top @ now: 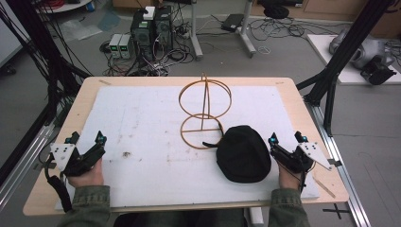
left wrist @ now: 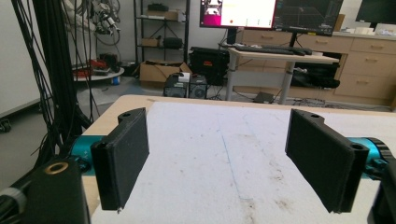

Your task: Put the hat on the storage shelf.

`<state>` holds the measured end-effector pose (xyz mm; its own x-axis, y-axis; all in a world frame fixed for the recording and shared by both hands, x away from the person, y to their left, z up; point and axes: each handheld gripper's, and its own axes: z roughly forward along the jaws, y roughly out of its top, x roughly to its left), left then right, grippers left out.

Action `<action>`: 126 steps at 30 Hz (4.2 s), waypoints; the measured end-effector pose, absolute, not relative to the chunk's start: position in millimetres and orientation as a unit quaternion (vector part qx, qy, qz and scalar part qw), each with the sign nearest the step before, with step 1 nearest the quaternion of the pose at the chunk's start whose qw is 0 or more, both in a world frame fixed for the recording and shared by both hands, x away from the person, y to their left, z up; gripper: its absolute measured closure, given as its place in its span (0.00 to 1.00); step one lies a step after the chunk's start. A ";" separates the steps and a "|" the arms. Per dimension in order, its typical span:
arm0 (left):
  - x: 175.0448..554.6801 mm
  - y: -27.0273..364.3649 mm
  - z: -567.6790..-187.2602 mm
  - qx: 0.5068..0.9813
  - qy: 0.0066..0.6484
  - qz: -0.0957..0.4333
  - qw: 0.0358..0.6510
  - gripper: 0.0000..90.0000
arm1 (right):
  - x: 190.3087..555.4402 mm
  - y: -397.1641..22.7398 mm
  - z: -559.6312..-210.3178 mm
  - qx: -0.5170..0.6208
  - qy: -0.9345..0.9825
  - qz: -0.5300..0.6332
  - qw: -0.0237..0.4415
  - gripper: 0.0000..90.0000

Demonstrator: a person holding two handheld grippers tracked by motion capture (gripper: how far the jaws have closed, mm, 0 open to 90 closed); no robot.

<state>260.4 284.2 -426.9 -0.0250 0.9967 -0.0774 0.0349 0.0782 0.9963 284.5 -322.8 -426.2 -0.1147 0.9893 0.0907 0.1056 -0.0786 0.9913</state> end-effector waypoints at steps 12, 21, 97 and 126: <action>260.3 287.6 -426.9 0.480 0.536 0.473 0.509 0.24 | 283.7 -321.7 -425.7 0.512 0.532 0.526 0.422 0.12; 260.5 287.0 -427.1 0.482 0.536 0.470 0.509 0.24 | 283.2 -321.4 -424.1 0.512 0.534 0.535 0.408 0.12; 261.5 287.3 -426.9 0.478 0.536 0.462 0.520 0.26 | 285.0 -298.6 -410.7 0.383 0.785 0.464 0.144 0.97; 263.0 288.6 -428.2 0.477 0.542 0.451 0.525 0.26 | 274.6 -313.3 -388.4 0.414 0.706 0.530 0.225 0.97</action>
